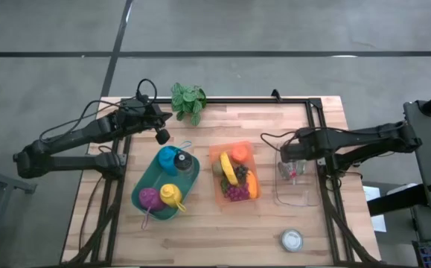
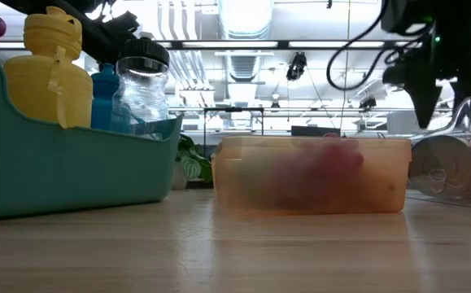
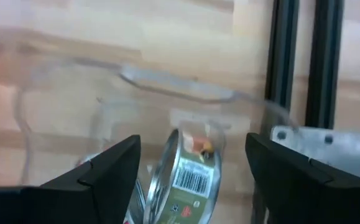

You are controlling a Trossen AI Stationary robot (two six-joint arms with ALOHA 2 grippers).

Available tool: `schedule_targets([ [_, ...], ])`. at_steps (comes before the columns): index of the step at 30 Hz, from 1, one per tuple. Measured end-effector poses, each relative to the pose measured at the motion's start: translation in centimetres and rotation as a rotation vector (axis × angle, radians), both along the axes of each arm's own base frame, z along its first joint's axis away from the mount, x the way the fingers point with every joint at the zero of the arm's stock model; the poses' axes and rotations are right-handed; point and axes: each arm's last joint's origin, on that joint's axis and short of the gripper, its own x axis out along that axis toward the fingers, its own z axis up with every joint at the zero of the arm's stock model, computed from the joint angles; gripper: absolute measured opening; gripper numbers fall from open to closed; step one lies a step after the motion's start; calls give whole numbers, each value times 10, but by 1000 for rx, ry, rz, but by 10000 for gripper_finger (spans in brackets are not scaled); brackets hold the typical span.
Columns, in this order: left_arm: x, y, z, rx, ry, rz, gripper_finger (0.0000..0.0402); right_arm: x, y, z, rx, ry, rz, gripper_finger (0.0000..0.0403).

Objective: Pick & Place Food Item
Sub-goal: Put the green tuna can into the transparent bin

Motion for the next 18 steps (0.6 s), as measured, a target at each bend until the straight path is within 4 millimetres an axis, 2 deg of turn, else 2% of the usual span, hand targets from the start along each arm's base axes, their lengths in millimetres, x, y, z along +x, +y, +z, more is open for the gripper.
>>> schedule_targets([
  [7, 0, 0, 0, 0, 0, 0, 2, 5, -4, 34, -140, -66, 97, 247],
  [13, 0, 0, 0, 0, 0, 0, 2, 14, -7, 76, -303, -100, 298, 224],
  [18, 0, 0, 0, 0, 0, 0, 2, 21, -7, 107, -409, -139, 473, 222],
])
